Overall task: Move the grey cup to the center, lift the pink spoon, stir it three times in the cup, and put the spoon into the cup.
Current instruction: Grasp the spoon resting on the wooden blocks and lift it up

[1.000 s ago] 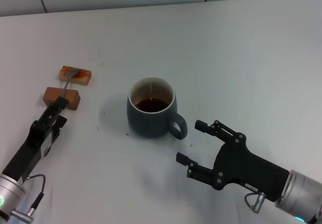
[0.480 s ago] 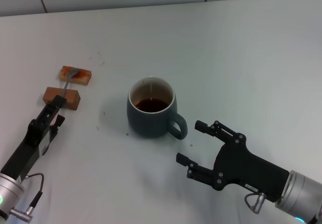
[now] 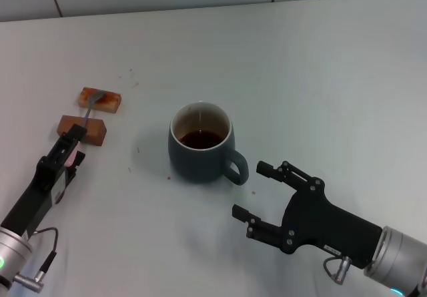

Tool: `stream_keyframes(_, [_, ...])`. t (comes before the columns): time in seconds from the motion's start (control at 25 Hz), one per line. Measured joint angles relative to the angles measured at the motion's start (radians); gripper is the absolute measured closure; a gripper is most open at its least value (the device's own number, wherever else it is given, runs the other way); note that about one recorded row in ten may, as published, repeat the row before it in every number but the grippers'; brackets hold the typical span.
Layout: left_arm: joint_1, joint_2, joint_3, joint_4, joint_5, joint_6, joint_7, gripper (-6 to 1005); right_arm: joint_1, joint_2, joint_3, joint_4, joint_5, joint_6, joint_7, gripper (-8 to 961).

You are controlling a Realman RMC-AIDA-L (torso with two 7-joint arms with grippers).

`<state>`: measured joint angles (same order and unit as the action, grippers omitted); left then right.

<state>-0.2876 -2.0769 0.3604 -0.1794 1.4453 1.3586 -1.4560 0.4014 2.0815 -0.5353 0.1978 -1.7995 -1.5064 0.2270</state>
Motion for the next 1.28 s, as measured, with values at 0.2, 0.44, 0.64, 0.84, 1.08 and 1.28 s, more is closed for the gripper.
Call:
stream_keyframes(0.2, [-0.006,0.0,0.0,-0.001,0.006,-0.025,-0.018,242,0.002,0.0,0.0,0.0,0.0,0.0,0.0,149])
stream_keyframes(0.44, [-0.015,-0.002,0.001,-0.002,0.006,-0.034,-0.021,330,0.0,-0.001,0.0,0.0,0.0,-0.001,0.0,149])
stream_keyframes(0.64, [-0.016,-0.002,0.0,-0.002,0.006,-0.033,-0.021,373,-0.001,-0.002,0.0,0.0,0.0,-0.002,0.0,149])
stream_keyframes(0.84, [-0.018,-0.002,0.0,-0.002,-0.001,-0.034,-0.021,378,-0.001,-0.002,0.0,0.0,0.0,-0.002,0.0,149])
stream_keyframes(1.08, [-0.016,-0.001,0.0,0.0,0.0,-0.035,-0.021,395,-0.003,-0.002,0.0,0.0,0.0,-0.002,0.0,149])
stream_keyframes(1.28, [-0.015,0.0,0.0,0.0,0.0,-0.035,-0.021,459,-0.003,-0.001,0.0,0.0,0.0,-0.002,0.0,149])
